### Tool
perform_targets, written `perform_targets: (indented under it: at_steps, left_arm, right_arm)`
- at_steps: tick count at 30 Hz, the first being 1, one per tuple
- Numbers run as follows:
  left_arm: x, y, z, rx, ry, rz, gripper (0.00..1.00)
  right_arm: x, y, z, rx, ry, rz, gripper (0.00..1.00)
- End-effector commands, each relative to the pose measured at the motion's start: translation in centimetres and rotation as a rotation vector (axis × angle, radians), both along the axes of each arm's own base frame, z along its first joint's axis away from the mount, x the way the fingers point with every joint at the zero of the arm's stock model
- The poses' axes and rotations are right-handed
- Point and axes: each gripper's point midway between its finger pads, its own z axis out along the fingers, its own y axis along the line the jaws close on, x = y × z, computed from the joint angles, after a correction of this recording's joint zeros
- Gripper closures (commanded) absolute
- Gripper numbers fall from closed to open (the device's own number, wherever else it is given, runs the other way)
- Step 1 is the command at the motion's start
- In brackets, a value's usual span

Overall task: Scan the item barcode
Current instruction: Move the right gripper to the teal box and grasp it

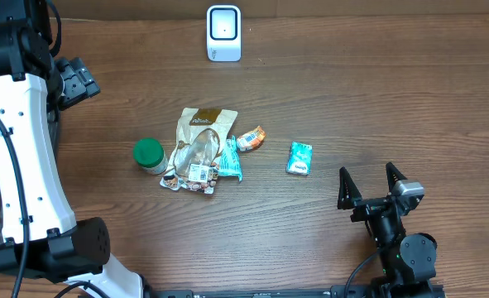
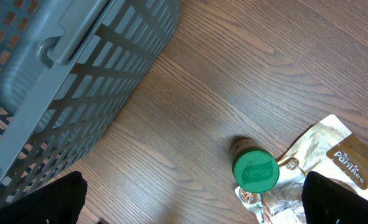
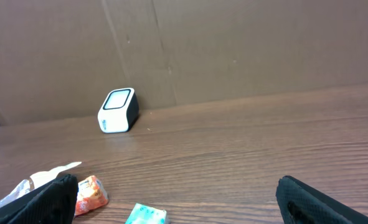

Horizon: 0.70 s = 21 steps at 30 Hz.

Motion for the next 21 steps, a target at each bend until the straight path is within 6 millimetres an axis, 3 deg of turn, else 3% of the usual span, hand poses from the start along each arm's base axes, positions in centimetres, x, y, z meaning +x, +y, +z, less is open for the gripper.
perform_targets:
  at_steps: [1,5,7,13,21]
  left_arm:
    - [-0.2,0.3,0.3,0.024,0.005,-0.009,0.0]
    - [-0.2,0.3,0.3,0.024,0.005,-0.009,0.0]
    - [-0.2,0.3,0.3,0.023,0.005,-0.009,0.0]
    - [-0.2,0.3,0.3,0.023,0.005,-0.009,0.0]
    - [-0.2,0.3,0.3,0.024,0.005,-0.009,0.0]
  right_arm:
    - [0.0,-0.1,0.8,0.004,-0.043,-0.009,0.0]
    - [-0.8,2.8,3.0,0.018,-0.132,0.168,0.0]
    - [-1.3,4.0,3.2,0.016,-0.14,0.246,0.0]
    - [-1.4,4.2,3.7,0.086,-0.029,0.259,0.0]
    - [-0.2,5.7,9.2,0.08,0.128,0.325,0.0]
